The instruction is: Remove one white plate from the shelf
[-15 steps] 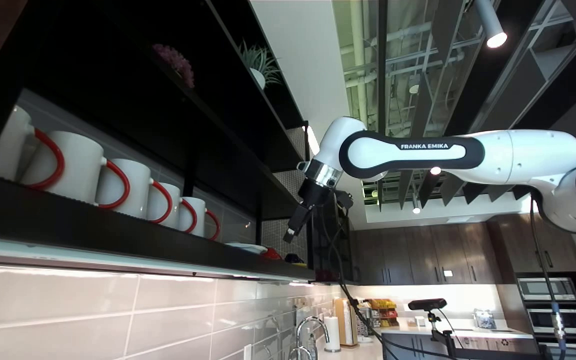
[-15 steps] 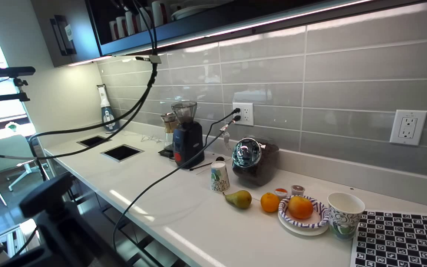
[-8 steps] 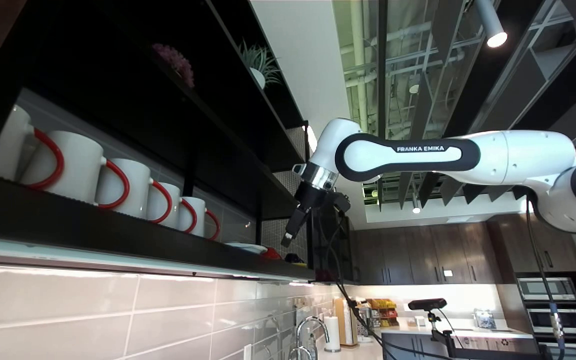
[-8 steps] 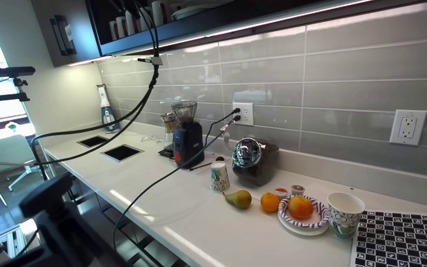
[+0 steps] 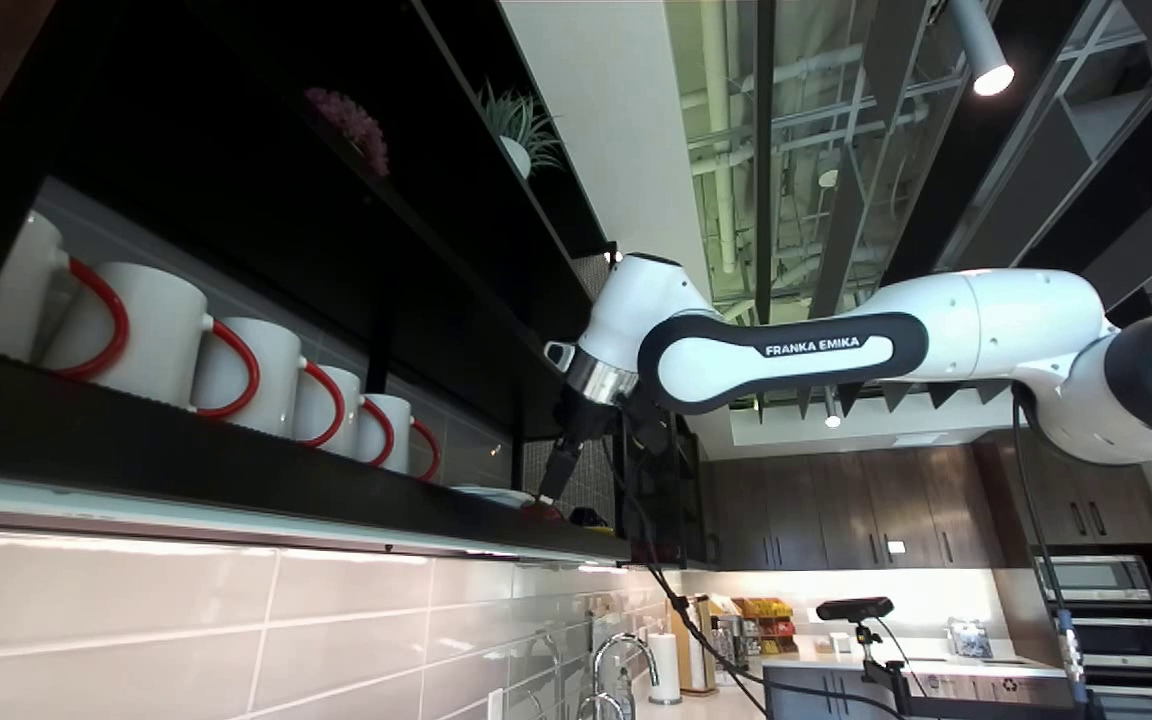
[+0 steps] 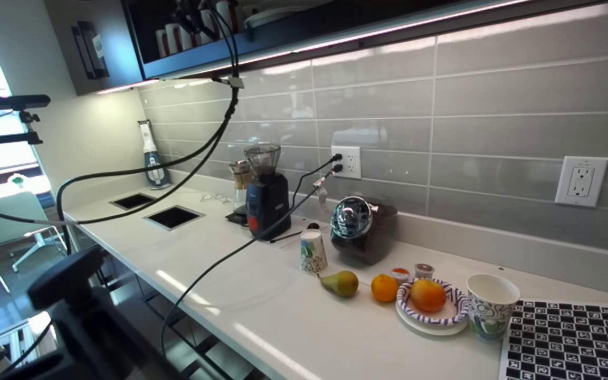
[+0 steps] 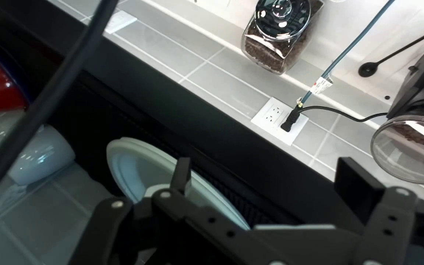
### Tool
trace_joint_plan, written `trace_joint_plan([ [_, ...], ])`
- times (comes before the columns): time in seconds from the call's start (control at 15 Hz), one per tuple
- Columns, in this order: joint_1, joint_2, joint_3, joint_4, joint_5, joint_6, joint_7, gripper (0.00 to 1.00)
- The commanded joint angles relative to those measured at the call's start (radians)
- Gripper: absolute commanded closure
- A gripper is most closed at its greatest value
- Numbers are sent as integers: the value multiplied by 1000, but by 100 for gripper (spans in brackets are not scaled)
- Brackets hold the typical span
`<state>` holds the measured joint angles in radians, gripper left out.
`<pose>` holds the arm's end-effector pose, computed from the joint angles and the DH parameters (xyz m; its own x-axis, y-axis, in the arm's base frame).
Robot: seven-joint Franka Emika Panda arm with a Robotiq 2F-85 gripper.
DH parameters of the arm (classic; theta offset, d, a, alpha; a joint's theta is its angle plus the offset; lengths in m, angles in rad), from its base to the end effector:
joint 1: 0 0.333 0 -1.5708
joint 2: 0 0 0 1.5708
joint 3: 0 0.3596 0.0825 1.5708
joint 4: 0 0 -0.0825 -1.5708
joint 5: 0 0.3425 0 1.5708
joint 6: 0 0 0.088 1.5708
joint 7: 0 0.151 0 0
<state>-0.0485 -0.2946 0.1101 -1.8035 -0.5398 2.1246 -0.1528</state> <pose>0.4712 -0.0023 0.7441 0.7923 0.4566 0.4047 0.1392 -0.7810 0.6088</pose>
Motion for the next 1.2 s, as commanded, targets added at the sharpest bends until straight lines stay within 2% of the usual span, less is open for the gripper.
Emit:
trace_joint_plan([
  [0.0, 18, 20, 1, 15, -75, 60, -11, 0],
  [0.27, 30, 27, 1, 24, -122, 103, -17, 0],
  [0.6, 31, 57, 1, 69, -189, 88, -24, 0],
  [1.13, 49, 140, -2, 157, -234, 93, -61, 0],
])
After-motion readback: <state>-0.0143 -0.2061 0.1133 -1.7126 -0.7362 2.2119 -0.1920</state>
